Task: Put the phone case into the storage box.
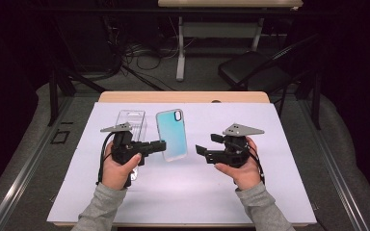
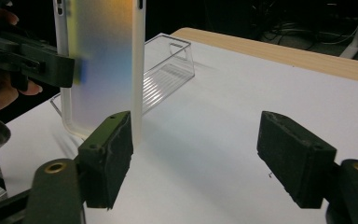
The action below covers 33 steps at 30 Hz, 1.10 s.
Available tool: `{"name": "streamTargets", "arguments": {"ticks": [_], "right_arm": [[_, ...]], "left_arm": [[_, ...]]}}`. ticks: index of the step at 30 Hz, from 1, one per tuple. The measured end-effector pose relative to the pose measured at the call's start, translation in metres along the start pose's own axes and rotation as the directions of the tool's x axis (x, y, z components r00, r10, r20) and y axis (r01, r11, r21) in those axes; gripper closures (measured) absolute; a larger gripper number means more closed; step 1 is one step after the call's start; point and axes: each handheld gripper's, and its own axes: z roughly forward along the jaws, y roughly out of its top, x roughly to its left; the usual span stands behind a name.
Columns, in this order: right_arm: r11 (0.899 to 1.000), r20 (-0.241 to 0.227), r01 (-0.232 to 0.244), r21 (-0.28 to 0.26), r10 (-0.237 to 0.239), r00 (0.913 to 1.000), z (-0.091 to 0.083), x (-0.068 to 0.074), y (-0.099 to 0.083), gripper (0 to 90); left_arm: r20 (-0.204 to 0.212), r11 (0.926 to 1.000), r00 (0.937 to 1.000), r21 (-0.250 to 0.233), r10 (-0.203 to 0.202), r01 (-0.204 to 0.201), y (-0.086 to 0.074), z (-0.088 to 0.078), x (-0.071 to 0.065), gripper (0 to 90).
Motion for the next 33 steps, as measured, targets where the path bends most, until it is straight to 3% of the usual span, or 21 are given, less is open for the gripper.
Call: {"name": "streamTargets", "arguments": {"ticks": [4,13,18,23,33], "right_arm": [[1.0,-0.009,0.0,-0.006,0.0,1.0,-0.002,-0.002,0.001,23.7],[0.998,-0.028,0.048,-0.039,-0.05,0.9984,-0.008,0.0,0.004,32.2],[0.999,-0.07,0.02,-0.026,-0.021,0.9973,-0.01,-0.002,0.005,40.3],[1.0,-0.139,-0.024,0.0,0.024,0.99,-0.012,-0.005,0.005,50.4],[0.999,-0.127,-0.033,-0.024,0.03,0.9915,-0.014,-0.005,0.005,53.9]], "left_arm": [[0.005,1.0,1.0,0.007,0.004,-0.004,-0.001,0.002,-0.001,81.9],[0.016,0.9996,0.9997,0.02,0.019,-0.019,-0.003,0.006,-0.004,81.9],[0.026,0.9989,0.9992,0.035,0.029,-0.03,-0.005,0.011,-0.005,81.9],[0.041,0.9983,0.9987,0.047,0.031,-0.033,-0.007,0.017,-0.006,81.9],[0.062,0.9972,0.9976,0.067,0.029,-0.033,-0.012,0.026,-0.01,81.9]]}}
